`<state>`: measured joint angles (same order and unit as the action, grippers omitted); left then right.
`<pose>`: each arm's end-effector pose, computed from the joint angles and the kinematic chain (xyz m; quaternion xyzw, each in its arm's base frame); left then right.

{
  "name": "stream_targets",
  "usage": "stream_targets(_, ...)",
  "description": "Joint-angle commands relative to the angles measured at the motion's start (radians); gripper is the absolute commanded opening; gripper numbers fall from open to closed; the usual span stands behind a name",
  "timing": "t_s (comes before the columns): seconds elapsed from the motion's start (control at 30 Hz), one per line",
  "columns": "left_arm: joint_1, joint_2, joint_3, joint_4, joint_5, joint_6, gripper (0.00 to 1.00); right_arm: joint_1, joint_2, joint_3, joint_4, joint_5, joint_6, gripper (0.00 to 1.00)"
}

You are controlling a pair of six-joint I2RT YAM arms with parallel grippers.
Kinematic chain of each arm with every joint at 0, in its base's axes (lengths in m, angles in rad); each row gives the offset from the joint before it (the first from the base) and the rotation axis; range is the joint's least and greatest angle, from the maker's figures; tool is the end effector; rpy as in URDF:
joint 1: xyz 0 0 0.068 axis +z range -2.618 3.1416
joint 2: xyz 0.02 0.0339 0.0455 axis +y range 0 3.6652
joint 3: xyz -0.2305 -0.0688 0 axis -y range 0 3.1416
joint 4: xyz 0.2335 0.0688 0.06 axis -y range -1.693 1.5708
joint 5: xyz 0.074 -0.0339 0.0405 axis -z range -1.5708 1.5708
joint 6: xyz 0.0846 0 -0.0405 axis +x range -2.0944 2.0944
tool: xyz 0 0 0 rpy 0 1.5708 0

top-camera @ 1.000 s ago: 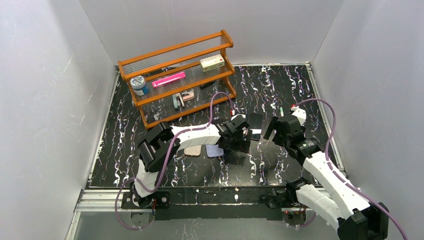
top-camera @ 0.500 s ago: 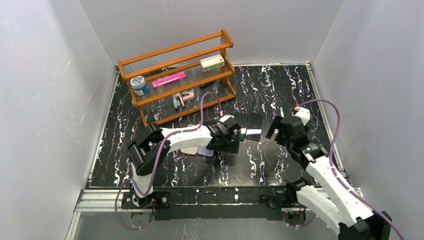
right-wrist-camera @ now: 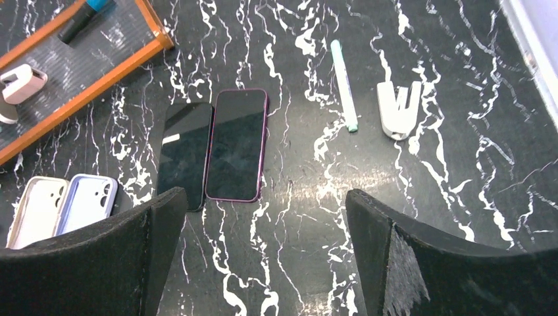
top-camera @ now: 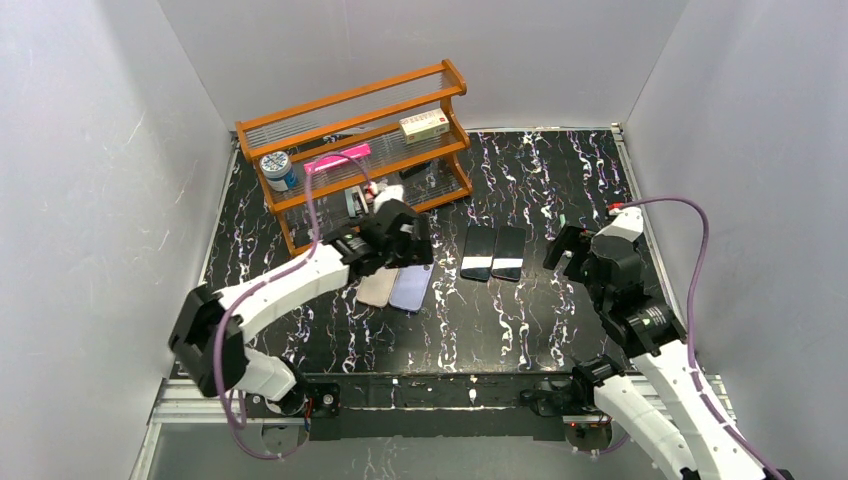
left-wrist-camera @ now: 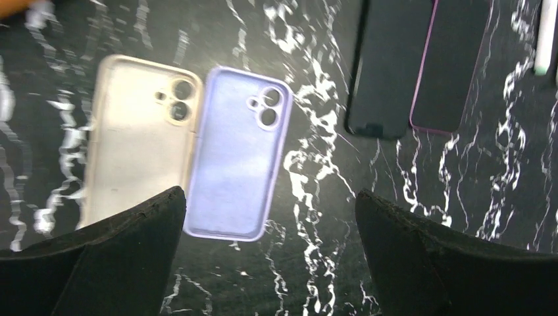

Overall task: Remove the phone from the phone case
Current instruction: Reset both arms

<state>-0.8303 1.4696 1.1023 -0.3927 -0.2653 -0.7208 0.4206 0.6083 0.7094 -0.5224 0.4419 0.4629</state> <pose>0.2518 -0.2426 0.2077 -0.0022 0.9124 -0.1869 0.3642 0.1922 0.0464 0.2669 0.1364 0.8162 0.0605 0.5581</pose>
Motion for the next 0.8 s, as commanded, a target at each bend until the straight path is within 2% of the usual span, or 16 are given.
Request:
stream_targets(0.0,0.092,-0.171,-0.081,-0.013,-0.101,0.038,0.98,-0.003,-0.052,0.058,0.015,0.056,-0.070,0.99)
stream_targets(0.23,0.280,-0.501,-0.158,-0.070,-0.239,0.137,0.98,-0.002,-0.158,0.102,-0.012,0.158,-0.118,0.99)
stream_targets(0.57,0.285,-0.928,-0.190,-0.004,-0.573,0.371,0.98,-0.002,-0.321,0.121,-0.003,0.232,-0.218,0.99)
stream_targets(0.77,0.286,-1.029,-0.192,0.021,-0.659,0.434,0.98,-0.001,-0.318,0.128,0.018,0.234,-0.223,0.99)
